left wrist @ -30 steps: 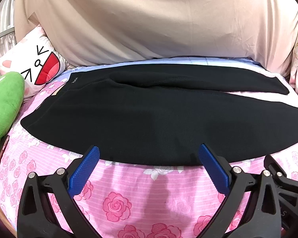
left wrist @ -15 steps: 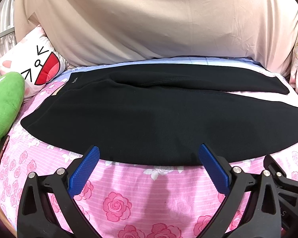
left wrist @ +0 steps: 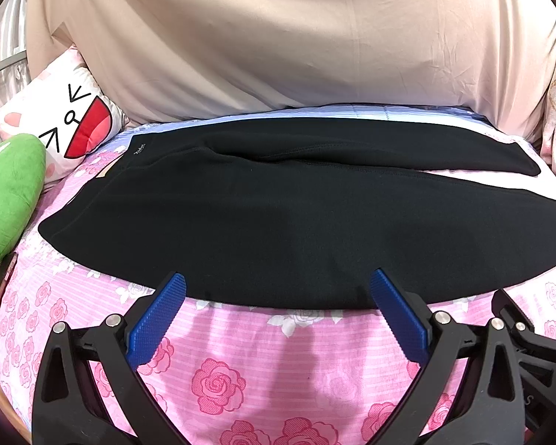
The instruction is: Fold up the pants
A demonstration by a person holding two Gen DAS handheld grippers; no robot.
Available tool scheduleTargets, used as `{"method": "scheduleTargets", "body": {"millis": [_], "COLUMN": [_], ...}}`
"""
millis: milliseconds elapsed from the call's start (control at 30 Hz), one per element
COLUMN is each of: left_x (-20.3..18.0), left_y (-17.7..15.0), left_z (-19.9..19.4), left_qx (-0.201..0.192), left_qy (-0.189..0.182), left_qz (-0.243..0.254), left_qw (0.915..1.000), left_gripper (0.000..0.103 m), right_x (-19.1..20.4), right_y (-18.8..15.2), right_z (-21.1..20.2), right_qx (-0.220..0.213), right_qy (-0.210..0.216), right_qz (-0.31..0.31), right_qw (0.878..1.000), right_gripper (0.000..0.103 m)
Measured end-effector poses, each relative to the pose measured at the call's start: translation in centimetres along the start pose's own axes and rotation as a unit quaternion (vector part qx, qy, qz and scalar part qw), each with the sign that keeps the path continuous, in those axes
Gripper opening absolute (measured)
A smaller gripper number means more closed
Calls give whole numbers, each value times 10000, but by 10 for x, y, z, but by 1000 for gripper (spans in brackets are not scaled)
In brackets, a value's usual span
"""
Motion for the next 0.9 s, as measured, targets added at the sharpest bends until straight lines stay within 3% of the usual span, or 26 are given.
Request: {"method": "scheduleTargets", "body": {"millis": [467, 633, 667, 800, 900], "left_x": [0, 14, 20, 59, 92], "left_y": [0, 1, 4, 31, 58], "left_z": [1, -6, -9, -21, -18], "left_qx": [3, -38, -20, -356, -539], "left_qy": [-20, -313, -428, -229, 110], "left_qz": [-16, -260, -276, -272, -188], "left_qw": [10000, 9992, 9987, 9987, 9983], "left_gripper": [98, 98, 98, 98, 98], "right_x": [1, -8, -18, -77, -108], "right_y": [-3, 1, 6, 28, 45], "right_z": [2, 3, 7, 53, 117], "right_qx": [-23, 60, -20, -572, -545], "right_qy": [-6, 553, 471, 81, -1], "right_qz": [-8, 12, -43, -2, -7], "right_qw": [10000, 9985, 9989, 9983, 9985], "right_gripper": [98, 98, 98, 98, 98]}}
Point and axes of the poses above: each gripper's, at about its wrist camera, not at the fingertips, and z roughly the way its jaws point, x to its left, y to its top, the point moved 8 cm from there along z, roughly the way its jaws point, and after that the axes turned 11 degrees about z, right-handed, at the moved point
